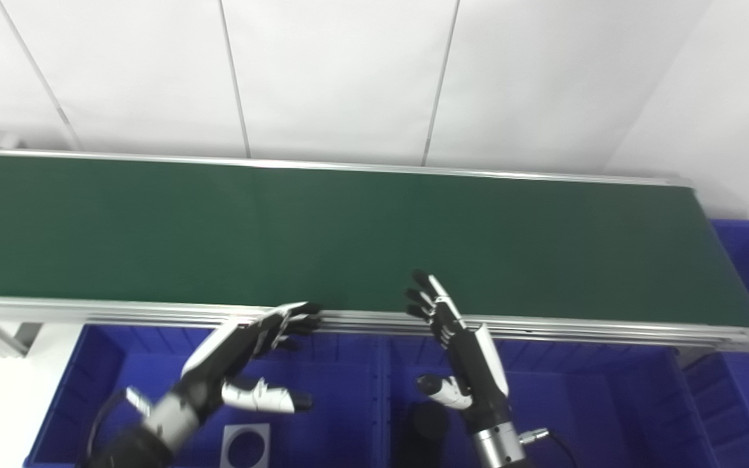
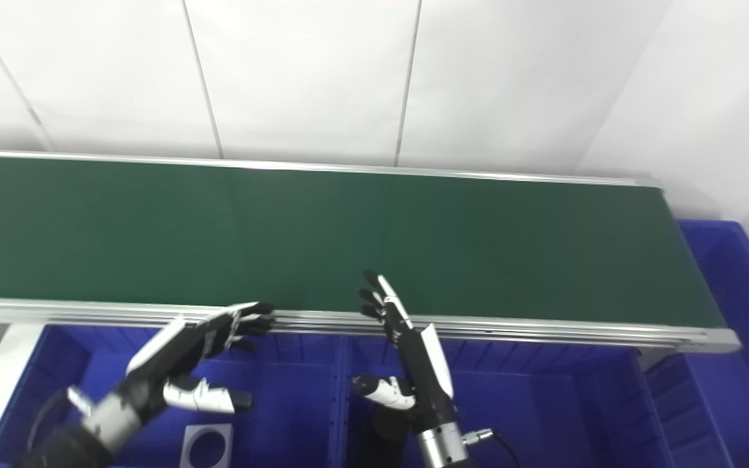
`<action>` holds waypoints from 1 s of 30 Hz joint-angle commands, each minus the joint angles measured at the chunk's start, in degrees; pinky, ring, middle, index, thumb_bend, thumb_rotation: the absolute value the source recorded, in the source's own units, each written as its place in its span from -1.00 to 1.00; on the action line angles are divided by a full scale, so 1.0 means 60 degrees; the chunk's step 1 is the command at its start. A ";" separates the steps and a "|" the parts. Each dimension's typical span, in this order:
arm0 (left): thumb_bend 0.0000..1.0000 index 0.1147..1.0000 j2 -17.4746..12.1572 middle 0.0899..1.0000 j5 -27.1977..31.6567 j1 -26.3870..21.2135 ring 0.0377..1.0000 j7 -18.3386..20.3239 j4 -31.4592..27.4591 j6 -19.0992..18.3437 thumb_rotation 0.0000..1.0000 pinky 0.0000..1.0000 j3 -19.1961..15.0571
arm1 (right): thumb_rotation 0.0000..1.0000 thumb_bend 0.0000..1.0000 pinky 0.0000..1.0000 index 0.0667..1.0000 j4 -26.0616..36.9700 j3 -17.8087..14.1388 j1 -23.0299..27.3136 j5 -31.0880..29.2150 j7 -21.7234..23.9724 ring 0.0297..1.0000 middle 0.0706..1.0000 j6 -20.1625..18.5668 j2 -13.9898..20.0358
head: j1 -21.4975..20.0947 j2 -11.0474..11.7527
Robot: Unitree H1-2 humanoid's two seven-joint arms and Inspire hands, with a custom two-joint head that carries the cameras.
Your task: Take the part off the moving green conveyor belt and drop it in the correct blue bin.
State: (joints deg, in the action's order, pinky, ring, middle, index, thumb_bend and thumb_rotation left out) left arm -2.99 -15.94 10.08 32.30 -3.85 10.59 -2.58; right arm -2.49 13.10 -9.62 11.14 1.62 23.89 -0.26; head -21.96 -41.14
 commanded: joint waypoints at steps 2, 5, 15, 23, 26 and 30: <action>0.86 0.89 0.0049 0.96 -0.0373 -0.0233 0.96 -0.1711 0.0253 0.2403 0.15 0.93 0.0346 | 0.68 0.97 0.63 0.87 0.0198 0.0245 0.0145 0.0257 -0.0490 0.78 0.91 0.0504 -0.0028 | -0.0184 0.0156; 0.90 0.93 -0.0042 0.99 -0.0394 -0.0210 1.00 -0.2416 0.0590 0.2697 0.24 0.99 0.0646 | 0.70 0.95 0.62 0.87 0.0069 0.0422 0.0181 0.0409 -0.0796 0.77 0.91 0.0504 0.0112 | -0.0202 0.0350; 0.86 1.00 -0.0644 1.00 -0.1251 -0.0245 1.00 -0.5285 0.1032 0.2720 0.40 1.00 0.2636 | 0.73 1.00 0.69 0.88 0.0116 0.0698 0.0093 0.0223 -0.1197 0.81 0.94 0.0504 0.0744 | 0.0949 0.0260; 0.85 1.00 -0.0493 1.00 -0.1326 -0.0200 1.00 -0.5548 0.0417 0.2655 0.31 0.98 0.3035 | 0.75 1.00 0.70 0.89 0.0510 0.0524 -0.0111 -0.0223 -0.0869 0.83 0.93 0.0497 0.1025 | 0.1847 -0.0170; 0.83 1.00 -0.0352 1.00 -0.1439 -0.0202 1.00 -0.5509 0.0145 0.2528 0.32 0.97 0.3090 | 0.76 1.00 0.70 0.88 0.0655 0.0348 -0.0175 -0.0354 -0.0733 0.81 0.92 0.0475 0.1106 | 0.2192 -0.0396; 0.84 1.00 -0.0150 1.00 -0.1400 -0.0268 1.00 -0.5373 0.0031 0.2311 0.37 0.97 0.3199 | 0.80 1.00 0.70 0.91 0.0791 0.0122 -0.0120 -0.0573 -0.0507 0.81 0.94 0.0464 0.1295 | 0.2854 -0.0886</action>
State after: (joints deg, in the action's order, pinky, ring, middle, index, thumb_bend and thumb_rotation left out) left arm -4.44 -24.32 9.43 0.23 -1.96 24.15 16.61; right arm 0.09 14.34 -11.03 8.35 -2.09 23.93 7.15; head -4.92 -46.41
